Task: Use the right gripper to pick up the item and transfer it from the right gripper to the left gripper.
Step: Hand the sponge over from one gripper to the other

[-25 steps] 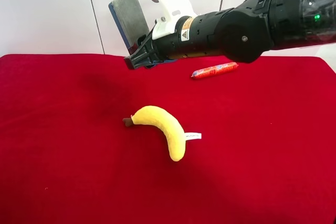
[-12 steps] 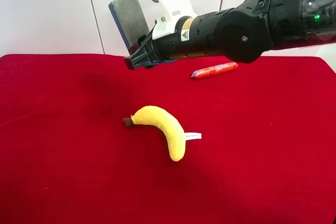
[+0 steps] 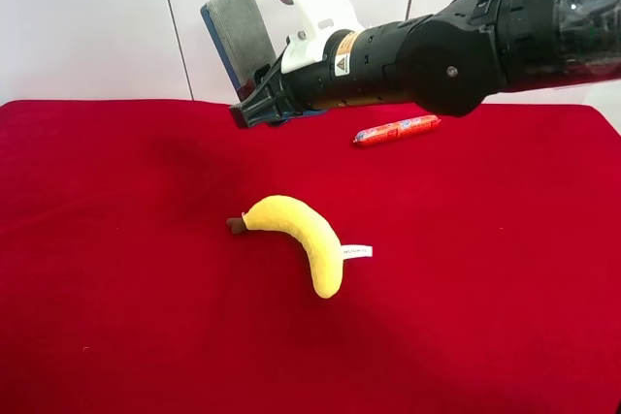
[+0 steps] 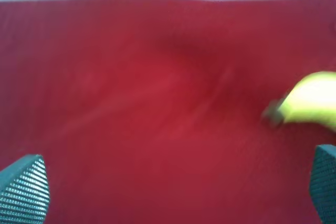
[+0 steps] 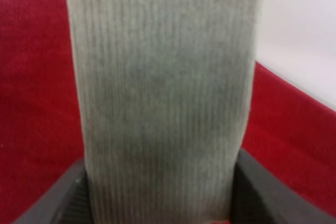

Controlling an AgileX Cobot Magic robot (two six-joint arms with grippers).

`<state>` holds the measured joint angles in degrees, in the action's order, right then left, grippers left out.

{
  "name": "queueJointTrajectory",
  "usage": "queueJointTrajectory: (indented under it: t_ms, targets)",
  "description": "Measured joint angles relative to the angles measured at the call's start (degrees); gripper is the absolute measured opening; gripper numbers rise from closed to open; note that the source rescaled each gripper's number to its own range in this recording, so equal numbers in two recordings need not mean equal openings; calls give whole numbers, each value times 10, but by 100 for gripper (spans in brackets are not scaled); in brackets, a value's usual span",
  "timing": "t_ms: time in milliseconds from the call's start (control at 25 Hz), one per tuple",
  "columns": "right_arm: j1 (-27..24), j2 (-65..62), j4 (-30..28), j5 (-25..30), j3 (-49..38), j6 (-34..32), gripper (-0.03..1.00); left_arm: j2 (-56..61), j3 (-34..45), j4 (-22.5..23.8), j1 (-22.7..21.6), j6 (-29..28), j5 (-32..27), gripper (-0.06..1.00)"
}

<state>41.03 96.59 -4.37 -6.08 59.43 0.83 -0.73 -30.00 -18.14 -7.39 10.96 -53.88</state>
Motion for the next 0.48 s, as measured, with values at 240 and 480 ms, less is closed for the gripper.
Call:
queueJointTrajectory:
  t_ms: [240, 480]
  targets:
    - [0, 0, 0, 0, 0, 0, 0, -118, -4, -96, 0, 109, 67, 100]
    - [0, 0, 0, 0, 0, 0, 0, -286, -38, -172, 0, 209, 121, 100]
